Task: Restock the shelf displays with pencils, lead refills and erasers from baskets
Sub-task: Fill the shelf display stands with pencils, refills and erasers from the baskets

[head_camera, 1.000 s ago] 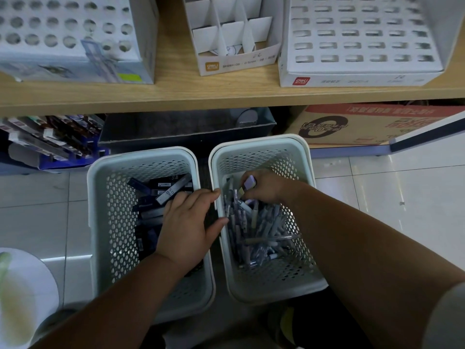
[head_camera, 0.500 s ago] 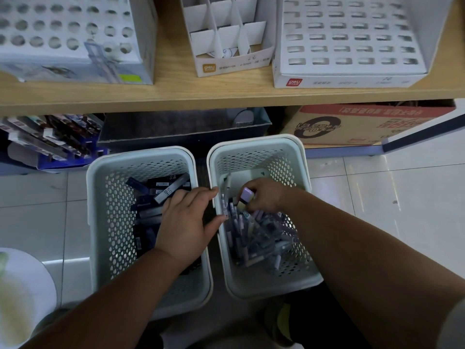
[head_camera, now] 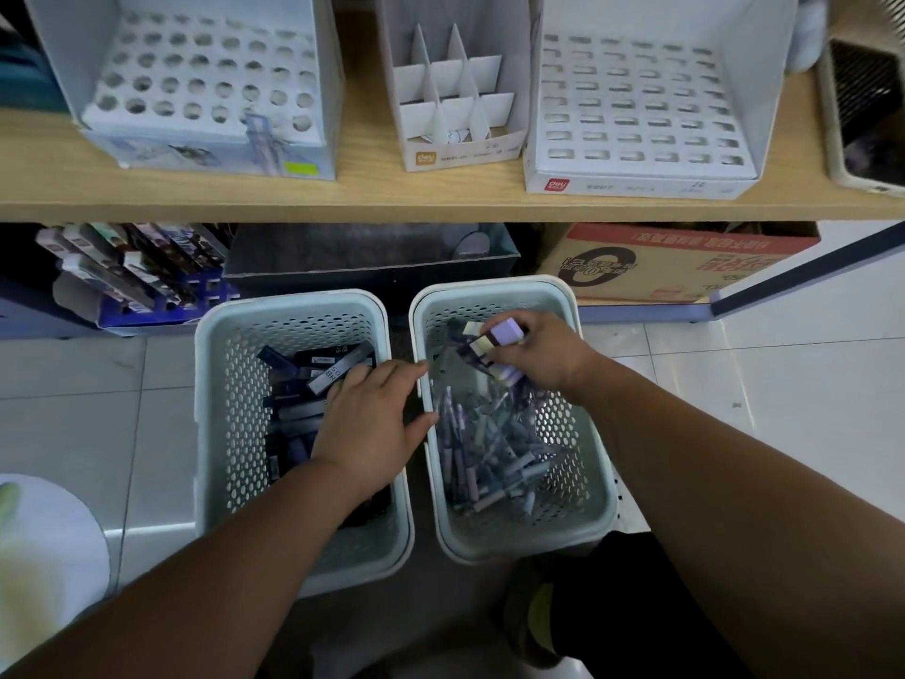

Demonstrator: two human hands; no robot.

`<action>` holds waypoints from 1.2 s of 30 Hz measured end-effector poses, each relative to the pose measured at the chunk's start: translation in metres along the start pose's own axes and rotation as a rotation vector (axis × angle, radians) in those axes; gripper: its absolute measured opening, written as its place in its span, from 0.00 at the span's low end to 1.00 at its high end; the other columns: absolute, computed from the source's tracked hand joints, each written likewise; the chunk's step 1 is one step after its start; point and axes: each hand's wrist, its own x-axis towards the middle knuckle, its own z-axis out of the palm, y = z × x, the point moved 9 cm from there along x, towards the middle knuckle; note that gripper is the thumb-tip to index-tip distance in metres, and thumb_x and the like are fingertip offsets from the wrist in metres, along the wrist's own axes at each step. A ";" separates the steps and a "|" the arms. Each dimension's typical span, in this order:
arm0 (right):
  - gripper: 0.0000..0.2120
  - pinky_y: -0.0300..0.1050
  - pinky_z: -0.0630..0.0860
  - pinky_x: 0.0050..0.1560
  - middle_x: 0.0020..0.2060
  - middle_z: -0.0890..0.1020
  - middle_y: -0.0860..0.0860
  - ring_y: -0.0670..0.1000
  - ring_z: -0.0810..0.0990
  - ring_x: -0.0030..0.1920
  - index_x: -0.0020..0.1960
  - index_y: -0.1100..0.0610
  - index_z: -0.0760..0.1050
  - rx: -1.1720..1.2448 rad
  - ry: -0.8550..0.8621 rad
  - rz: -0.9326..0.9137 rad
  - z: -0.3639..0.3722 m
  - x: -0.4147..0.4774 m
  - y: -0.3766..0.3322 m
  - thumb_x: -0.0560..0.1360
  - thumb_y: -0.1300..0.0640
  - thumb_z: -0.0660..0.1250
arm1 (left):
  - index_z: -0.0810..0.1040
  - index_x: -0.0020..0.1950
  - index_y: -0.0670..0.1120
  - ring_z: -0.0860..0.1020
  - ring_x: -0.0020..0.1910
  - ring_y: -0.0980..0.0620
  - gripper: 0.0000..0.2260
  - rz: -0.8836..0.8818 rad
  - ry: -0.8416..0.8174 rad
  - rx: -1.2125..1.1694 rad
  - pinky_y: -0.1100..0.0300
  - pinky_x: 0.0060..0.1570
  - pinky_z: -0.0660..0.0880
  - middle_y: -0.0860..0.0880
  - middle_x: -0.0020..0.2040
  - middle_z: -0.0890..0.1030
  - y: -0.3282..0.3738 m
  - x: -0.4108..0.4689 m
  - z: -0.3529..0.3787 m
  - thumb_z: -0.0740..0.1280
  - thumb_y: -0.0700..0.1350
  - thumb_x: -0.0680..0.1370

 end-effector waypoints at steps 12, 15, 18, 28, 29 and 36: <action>0.09 0.40 0.78 0.37 0.41 0.84 0.58 0.53 0.80 0.38 0.56 0.66 0.80 0.195 -0.111 0.026 -0.005 -0.037 -0.025 0.77 0.69 0.70 | 0.68 0.75 0.53 0.70 0.69 0.47 0.30 -0.074 0.077 -0.243 0.50 0.69 0.68 0.51 0.71 0.70 0.003 -0.009 -0.035 0.73 0.54 0.74; 0.13 0.49 0.82 0.43 0.43 0.84 0.59 0.54 0.82 0.39 0.59 0.67 0.78 0.251 -0.270 0.038 0.017 -0.047 -0.040 0.75 0.68 0.72 | 0.65 0.76 0.58 0.72 0.66 0.53 0.37 -0.156 0.016 -0.558 0.52 0.66 0.71 0.55 0.70 0.69 0.003 -0.010 -0.044 0.78 0.53 0.70; 0.10 0.50 0.81 0.41 0.44 0.84 0.60 0.55 0.83 0.40 0.56 0.66 0.78 0.329 -0.435 0.007 0.051 -0.056 -0.069 0.75 0.70 0.69 | 0.71 0.72 0.59 0.78 0.61 0.59 0.36 -0.156 -0.126 -0.852 0.55 0.65 0.74 0.58 0.63 0.78 0.005 -0.018 -0.046 0.82 0.46 0.67; 0.11 0.46 0.82 0.45 0.45 0.83 0.59 0.54 0.81 0.43 0.58 0.67 0.79 0.182 -0.534 0.079 0.201 -0.037 -0.080 0.75 0.70 0.70 | 0.82 0.57 0.51 0.83 0.54 0.49 0.17 -0.504 0.032 -0.882 0.50 0.58 0.79 0.50 0.52 0.85 -0.133 -0.081 -0.062 0.79 0.40 0.70; 0.11 0.44 0.81 0.42 0.43 0.84 0.58 0.53 0.82 0.41 0.57 0.66 0.80 0.161 -0.521 0.094 0.215 -0.030 -0.073 0.75 0.69 0.71 | 0.82 0.58 0.51 0.83 0.53 0.50 0.17 -0.519 0.119 -0.812 0.51 0.58 0.79 0.50 0.53 0.85 -0.145 -0.088 -0.067 0.79 0.41 0.70; 0.08 0.48 0.77 0.54 0.41 0.85 0.54 0.53 0.81 0.43 0.53 0.60 0.81 0.312 -0.480 0.204 0.248 -0.014 -0.044 0.75 0.68 0.71 | 0.84 0.47 0.48 0.76 0.38 0.55 0.06 -0.296 0.612 -0.300 0.60 0.42 0.76 0.50 0.47 0.80 -0.149 -0.113 -0.110 0.74 0.39 0.72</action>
